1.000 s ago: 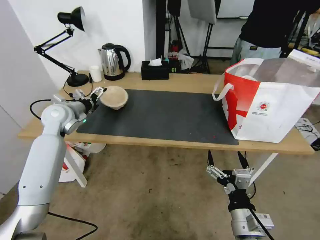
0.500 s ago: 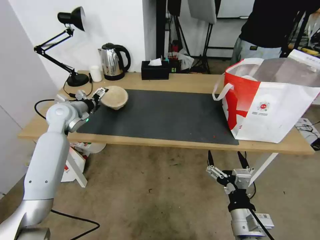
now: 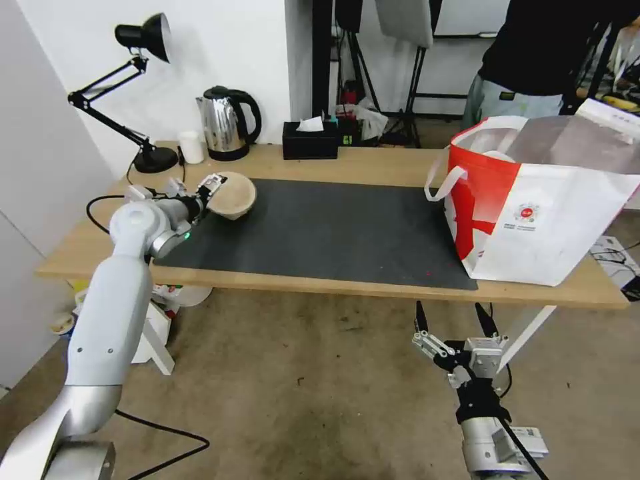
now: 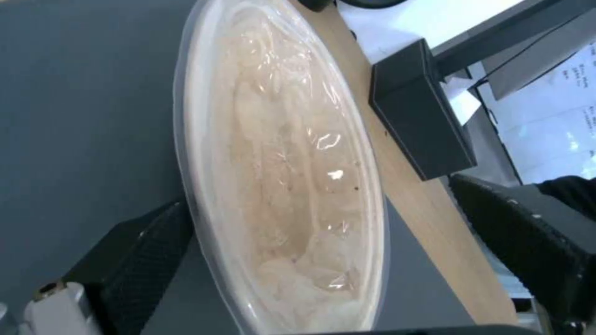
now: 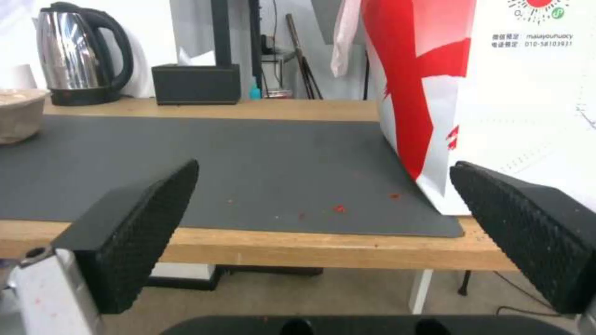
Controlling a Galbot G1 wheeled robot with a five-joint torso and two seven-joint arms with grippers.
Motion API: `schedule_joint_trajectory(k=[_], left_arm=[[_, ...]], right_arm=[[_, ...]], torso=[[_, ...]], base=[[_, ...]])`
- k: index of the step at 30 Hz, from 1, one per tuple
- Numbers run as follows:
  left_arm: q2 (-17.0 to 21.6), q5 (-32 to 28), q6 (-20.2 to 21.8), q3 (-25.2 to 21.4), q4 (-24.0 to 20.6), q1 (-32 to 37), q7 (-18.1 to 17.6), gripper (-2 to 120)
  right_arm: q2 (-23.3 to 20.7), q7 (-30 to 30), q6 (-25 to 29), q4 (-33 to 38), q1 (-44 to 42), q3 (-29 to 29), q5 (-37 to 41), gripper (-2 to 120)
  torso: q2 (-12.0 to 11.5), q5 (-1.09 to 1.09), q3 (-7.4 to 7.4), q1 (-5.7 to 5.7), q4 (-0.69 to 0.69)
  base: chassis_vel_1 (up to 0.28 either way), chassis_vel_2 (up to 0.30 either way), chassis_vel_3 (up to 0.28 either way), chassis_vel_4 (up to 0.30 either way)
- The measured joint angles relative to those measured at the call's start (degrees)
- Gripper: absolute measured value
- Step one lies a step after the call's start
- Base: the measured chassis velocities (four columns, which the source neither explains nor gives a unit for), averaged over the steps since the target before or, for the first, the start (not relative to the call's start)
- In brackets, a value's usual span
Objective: Pick up the trash from the table and place it into the takeout bag.
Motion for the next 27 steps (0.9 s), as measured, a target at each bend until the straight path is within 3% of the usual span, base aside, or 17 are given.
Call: schedule_joint_trajectory(k=[18,21,27], left_arm=[[-0.87,2.18,0.03,0.49,2.20,-0.64,1.64,99],[-1.27,2.75,0.03,0.54,2.75,-0.62,2.53,74],[-1.49,3.03,0.02,0.56,2.58,-0.43,2.59,56]], right_arm=[[0.00,0.00,0.00,0.00,0.00,0.00,0.01,100],[0.00,0.00,0.00,0.00,0.00,0.00,0.00,100],[0.00,0.00,0.00,0.00,0.00,0.00,0.00,100]], torso=[[0.00,-0.01,0.00,0.00,0.00],[0.00,-0.01,0.00,0.00,0.00],[0.00,-0.01,0.00,0.00,0.00]], base=[[0.000,0.000,0.000,0.000],[0.000,0.000,0.000,0.000],[0.000,0.000,0.000,0.000]])
